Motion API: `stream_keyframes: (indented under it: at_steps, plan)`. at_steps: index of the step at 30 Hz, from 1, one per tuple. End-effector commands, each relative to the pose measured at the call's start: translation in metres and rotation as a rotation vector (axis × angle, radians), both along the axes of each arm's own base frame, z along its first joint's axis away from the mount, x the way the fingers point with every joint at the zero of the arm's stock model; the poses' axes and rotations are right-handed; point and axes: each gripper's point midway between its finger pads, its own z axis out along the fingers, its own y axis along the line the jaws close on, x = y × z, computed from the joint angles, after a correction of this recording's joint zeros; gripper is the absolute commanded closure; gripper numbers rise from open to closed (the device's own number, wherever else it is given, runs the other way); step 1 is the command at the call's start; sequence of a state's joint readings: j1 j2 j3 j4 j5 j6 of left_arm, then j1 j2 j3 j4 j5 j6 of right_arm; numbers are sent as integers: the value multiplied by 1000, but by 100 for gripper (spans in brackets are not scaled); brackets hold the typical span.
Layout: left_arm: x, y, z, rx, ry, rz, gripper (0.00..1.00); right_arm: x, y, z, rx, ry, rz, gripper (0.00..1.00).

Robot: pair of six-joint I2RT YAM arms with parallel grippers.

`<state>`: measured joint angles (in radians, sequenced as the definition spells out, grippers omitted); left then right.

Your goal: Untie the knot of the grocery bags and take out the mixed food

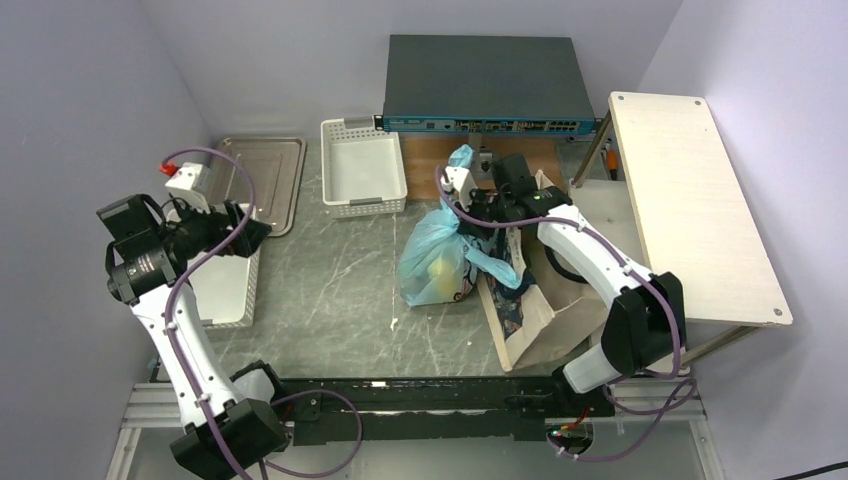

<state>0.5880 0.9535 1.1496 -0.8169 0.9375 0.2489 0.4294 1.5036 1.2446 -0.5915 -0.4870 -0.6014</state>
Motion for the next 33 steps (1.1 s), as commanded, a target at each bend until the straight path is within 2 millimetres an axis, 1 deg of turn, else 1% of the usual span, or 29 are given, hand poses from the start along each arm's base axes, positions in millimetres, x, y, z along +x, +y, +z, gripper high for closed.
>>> stream_keyframes:
  at_steps: [1,3,5,7,9,11,13,15,16,18,20,21,22,24,26,27,30,31,33]
  plan:
    - [-18,-33,8,92,-75,-230,1,-20,59,67,158,-81,119,100]
    - [-25,-43,4,107,-76,-288,1,-37,88,86,243,-86,161,100]
    - [-33,-51,2,108,-86,-331,1,-56,115,95,300,-95,199,100]
    - [-39,-58,-2,99,-88,-373,1,-65,136,92,323,-80,181,100]
    - [-43,-65,-7,90,-74,-407,1,-62,151,83,333,-43,108,100]
    - [-48,-72,-15,95,-58,-440,2,-54,159,74,353,9,9,100]
    - [-51,-76,-23,107,-47,-460,3,-44,162,65,370,59,-106,100]
    - [-55,-81,-32,115,-47,-481,4,-41,165,58,389,109,-178,100]
    - [-56,-83,-36,119,-52,-492,4,-44,168,55,400,145,-183,99]
    - [-60,-88,-46,132,-54,-515,5,-60,176,47,400,243,-141,80]
    - [-63,-92,-54,166,-66,-548,6,-75,175,41,381,298,-84,59]
    - [-65,-94,-56,183,-76,-567,6,-79,170,41,376,292,-65,52]
    - [-67,-97,-59,196,-87,-593,7,-79,164,44,379,281,-56,46]
    - [-70,-104,-60,220,-126,-643,8,-74,150,54,397,269,-51,39]
    - [-68,-111,-59,238,-171,-678,10,-67,136,65,395,248,-44,36]
    - [-64,-115,-58,245,-193,-684,11,-62,130,66,383,234,-52,36]
    - [-47,-127,-59,298,-256,-706,16,-48,114,55,316,173,-74,35]
    - [-40,-131,-62,323,-266,-709,18,-47,113,50,299,164,-65,36]
    - [-30,-149,-68,395,-283,-766,24,-46,114,40,282,164,-48,36]
